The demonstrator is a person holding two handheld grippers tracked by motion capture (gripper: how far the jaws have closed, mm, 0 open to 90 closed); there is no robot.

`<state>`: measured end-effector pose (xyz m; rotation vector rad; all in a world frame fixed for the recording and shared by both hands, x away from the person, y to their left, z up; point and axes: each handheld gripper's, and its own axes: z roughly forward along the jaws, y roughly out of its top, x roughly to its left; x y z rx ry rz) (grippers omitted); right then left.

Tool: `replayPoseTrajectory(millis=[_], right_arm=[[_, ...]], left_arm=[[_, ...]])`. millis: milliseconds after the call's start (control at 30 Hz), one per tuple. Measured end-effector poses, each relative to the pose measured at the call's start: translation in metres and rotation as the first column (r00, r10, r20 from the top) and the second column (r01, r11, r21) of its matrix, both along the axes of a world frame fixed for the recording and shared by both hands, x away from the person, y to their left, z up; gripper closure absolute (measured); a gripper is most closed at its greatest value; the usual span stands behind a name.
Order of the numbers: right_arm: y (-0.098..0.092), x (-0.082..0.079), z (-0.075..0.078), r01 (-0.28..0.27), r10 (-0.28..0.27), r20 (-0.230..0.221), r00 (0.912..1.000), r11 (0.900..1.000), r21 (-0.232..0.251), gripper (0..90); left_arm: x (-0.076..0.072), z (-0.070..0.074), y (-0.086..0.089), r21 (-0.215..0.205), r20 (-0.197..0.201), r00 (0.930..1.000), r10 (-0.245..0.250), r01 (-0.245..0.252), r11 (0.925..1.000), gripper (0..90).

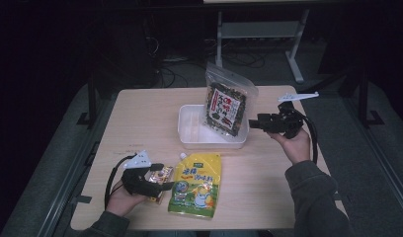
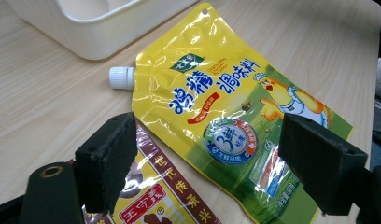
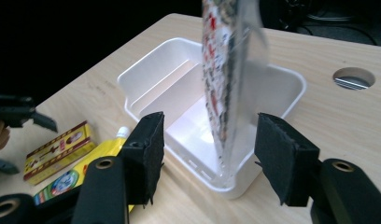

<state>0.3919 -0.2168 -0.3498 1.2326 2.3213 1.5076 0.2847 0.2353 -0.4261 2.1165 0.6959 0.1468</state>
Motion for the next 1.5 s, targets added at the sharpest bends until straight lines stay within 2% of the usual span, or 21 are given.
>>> replayPoseTrajectory(millis=[133, 333, 467, 633, 800, 1067, 1200, 1333, 1500], right_arm=[[0.002, -0.009, -0.001, -0.008, 0.008, 0.003, 1.0, 1.0, -0.002, 37.5], [0.014, -0.029, 0.002, -0.053, 0.054, 0.01, 0.9985, 0.998, -0.02, 32.7], [0.025, -0.039, -0.004, -0.098, 0.097, -0.008, 0.9952, 0.994, -0.042, 30.1], [0.039, -0.046, -0.018, -0.142, 0.138, -0.057, 0.9888, 0.988, -0.066, 29.8], [0.05, -0.046, -0.027, -0.176, 0.168, -0.1, 0.9807, 0.981, -0.079, 30.1], [0.07, -0.039, -0.039, -0.227, 0.206, -0.153, 0.9666, 0.963, -0.142, 32.6], [0.082, -0.034, -0.047, -0.255, 0.223, -0.188, 0.9564, 0.952, -0.168, 36.0], [0.092, -0.029, -0.054, -0.268, 0.227, -0.214, 0.9501, 0.945, -0.189, 38.9], [0.106, -0.021, -0.068, -0.292, 0.229, -0.263, 0.9371, 0.928, -0.23, 42.1]], left_arm=[[-0.001, 0.001, -0.001, -0.002, 0.004, 1.0, 0.0, 0.0, 1.0, 19.2], [-0.002, 0.001, -0.004, 0.006, 0.007, 0.9999, -0.01, 0.009, 0.9999, 19.3], [-0.002, 0.0, -0.006, 0.004, 0.005, 0.9999, -0.01, 0.01, 0.9999, 19.3], [-0.003, 0.001, -0.008, 0.009, 0.004, 0.9999, -0.014, 0.014, 0.9999, 19.4], [-0.004, -0.001, -0.01, 0.011, 0.002, 0.9999, -0.015, 0.015, 0.9998, 19.6], [-0.005, 0.0, -0.014, 0.02, 0.001, 0.9998, -0.017, 0.017, 0.9996, 20.3], [-0.005, -0.001, -0.016, 0.024, -0.003, 0.9997, -0.025, 0.025, 0.9994, 20.5], [-0.005, 0.0, -0.015, 0.022, -0.001, 0.9997, -0.023, 0.023, 0.9995, 20.5], [-0.006, 0.0, -0.015, 0.024, 0.003, 0.9997, -0.023, 0.023, 0.9995, 20.4]])
